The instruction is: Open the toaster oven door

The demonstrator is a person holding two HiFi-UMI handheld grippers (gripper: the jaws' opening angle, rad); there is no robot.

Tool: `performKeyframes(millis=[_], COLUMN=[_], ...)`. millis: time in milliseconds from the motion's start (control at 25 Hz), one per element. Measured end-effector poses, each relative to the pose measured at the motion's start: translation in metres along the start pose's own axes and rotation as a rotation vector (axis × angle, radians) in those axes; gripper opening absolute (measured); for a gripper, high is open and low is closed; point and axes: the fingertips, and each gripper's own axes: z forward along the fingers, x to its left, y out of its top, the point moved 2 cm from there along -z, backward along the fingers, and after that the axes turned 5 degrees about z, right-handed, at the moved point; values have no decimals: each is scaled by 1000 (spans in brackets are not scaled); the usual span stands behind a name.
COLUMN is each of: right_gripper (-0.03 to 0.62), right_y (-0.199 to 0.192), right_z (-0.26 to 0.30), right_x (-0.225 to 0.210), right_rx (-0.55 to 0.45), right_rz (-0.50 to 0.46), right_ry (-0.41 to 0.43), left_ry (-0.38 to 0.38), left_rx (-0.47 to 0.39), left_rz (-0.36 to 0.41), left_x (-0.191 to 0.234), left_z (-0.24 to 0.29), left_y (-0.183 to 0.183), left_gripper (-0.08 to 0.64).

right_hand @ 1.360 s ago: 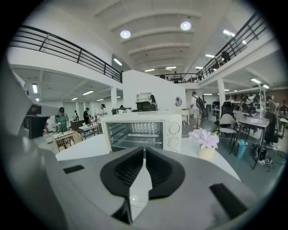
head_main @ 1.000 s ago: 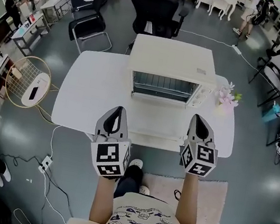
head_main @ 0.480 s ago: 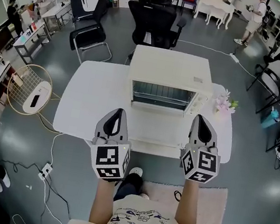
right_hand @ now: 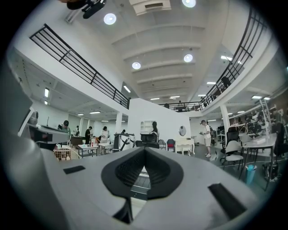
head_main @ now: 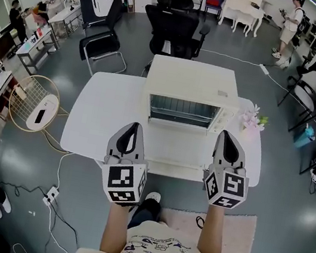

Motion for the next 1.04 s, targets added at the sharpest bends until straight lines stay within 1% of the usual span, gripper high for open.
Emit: performKeyframes(millis=[1040], right_gripper=[-5], right_y=[-2], right_z=[0], right_x=[-4], right_rx=[8], right_rz=[1], right_ry=[-4], left_ry=[-4], left_rx=[-1], left_rz=[1], left_x=[-7], left_z=[3], left_y=[0], left_gripper=[3])
